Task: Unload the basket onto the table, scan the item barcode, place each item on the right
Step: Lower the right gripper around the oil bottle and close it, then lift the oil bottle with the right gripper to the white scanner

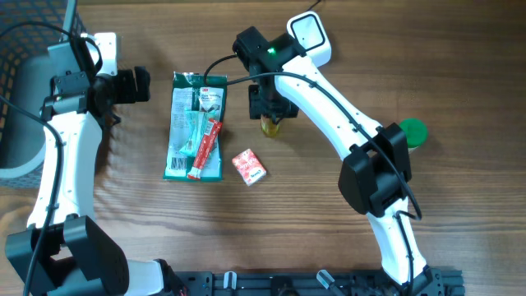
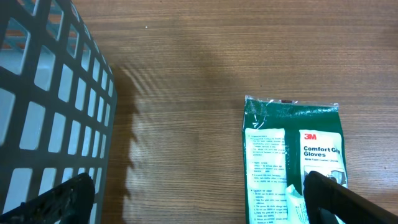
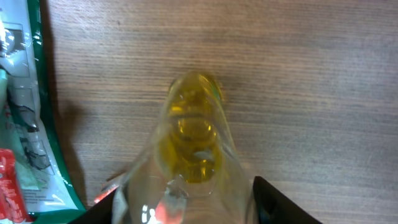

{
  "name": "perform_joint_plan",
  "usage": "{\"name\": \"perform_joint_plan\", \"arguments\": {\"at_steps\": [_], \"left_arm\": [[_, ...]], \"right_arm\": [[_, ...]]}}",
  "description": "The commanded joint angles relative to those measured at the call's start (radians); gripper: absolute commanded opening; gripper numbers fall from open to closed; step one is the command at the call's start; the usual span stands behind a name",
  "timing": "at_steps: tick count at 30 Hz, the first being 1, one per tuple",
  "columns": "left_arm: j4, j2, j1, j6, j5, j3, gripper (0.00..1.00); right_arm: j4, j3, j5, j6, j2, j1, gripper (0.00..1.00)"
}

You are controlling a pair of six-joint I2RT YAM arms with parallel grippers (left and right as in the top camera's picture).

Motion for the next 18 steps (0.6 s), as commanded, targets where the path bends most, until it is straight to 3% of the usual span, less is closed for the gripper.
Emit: {"name": "perform_joint_plan", "arguments": {"at_steps": [1,11,16,18], "left_arm": [[0.002,-0.013,0.003,0.015,0.012,0.013,1.00],[0.002,-0.013,0.003,0.015,0.012,0.013,1.00],[0.002,-0.013,0.003,0.015,0.012,0.013,1.00],[0.002,-0.013,0.003,0.015,0.012,0.013,1.00]], "right_arm": [[0.006,-0.012,0.015,0.008,0.020,-0.001,0.52],[0.050,-0.012,-0.230,-0.196,-0.140,-0.093,0.32],[0.037,-0.012,-0.390,-0.406,-0.283,-0.165,0.31],[0.034,-0.012,-0.496,-0.517,-0.340,-0.210,0.24]]}}
